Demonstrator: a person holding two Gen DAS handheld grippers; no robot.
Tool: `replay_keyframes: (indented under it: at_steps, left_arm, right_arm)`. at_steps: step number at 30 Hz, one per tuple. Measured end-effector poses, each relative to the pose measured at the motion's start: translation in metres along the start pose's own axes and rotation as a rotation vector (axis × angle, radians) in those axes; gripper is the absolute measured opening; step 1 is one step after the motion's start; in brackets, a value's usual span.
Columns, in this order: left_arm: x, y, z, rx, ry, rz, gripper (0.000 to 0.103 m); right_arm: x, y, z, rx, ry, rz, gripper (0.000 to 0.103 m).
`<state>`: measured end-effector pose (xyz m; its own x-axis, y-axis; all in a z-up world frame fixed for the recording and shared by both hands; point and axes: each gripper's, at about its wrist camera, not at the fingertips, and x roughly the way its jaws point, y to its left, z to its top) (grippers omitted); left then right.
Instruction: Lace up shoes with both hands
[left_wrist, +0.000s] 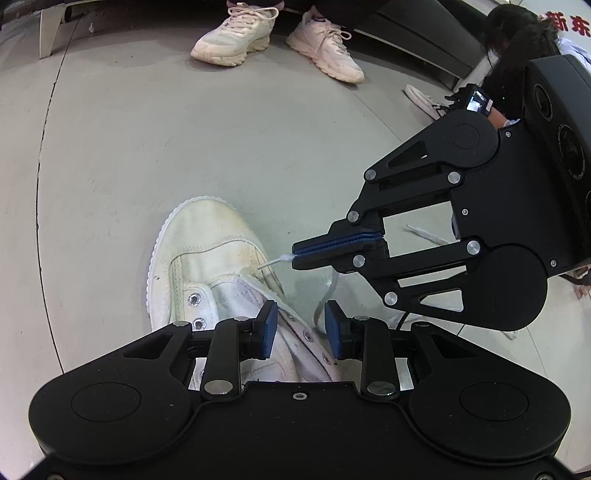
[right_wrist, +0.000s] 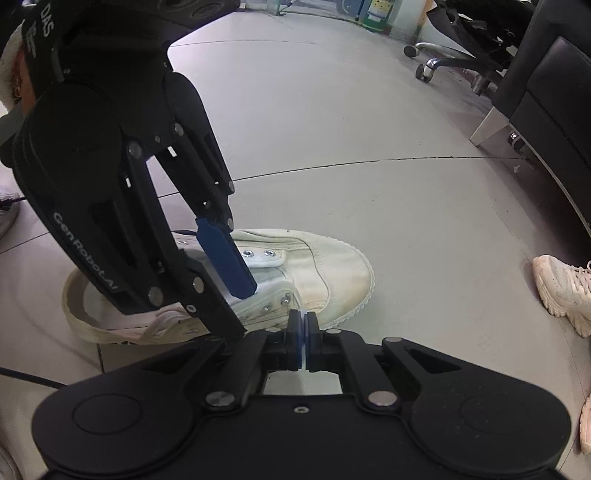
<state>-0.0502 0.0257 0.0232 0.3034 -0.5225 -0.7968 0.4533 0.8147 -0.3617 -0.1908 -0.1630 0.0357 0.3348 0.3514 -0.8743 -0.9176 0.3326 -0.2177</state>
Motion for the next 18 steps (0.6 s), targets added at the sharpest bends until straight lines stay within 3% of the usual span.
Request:
replay_keyframes:
  at_steps: [18]
  left_arm:
    - [-0.0021, 0.0019, -0.0052, -0.001, -0.002, 0.000, 0.028]
  right_arm:
    - [0.0087, 0.0002, -0.0003, -0.040, 0.022, 0.021, 0.001]
